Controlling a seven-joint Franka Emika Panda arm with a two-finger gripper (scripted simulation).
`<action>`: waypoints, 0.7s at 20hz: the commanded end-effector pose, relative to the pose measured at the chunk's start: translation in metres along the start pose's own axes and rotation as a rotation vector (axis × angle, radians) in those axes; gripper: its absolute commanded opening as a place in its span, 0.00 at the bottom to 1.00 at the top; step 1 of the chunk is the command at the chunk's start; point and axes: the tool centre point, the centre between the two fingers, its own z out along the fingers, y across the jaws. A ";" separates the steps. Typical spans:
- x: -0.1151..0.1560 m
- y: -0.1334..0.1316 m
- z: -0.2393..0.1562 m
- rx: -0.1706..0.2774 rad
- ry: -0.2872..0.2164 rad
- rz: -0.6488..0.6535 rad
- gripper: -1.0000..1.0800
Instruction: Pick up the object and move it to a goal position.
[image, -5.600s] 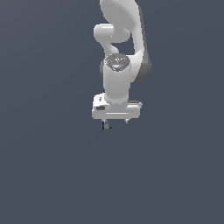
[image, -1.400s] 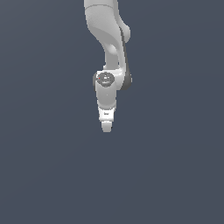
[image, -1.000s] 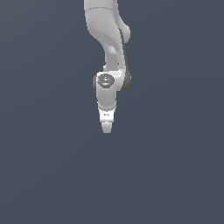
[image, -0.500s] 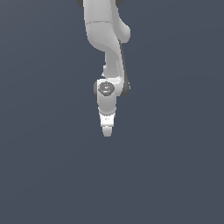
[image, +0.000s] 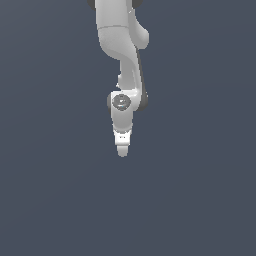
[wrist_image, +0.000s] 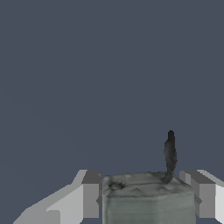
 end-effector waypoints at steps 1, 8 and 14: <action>0.000 -0.001 0.001 0.002 0.000 0.000 0.00; -0.006 0.005 -0.002 0.000 0.000 0.000 0.00; -0.029 0.021 -0.007 0.000 0.001 0.000 0.00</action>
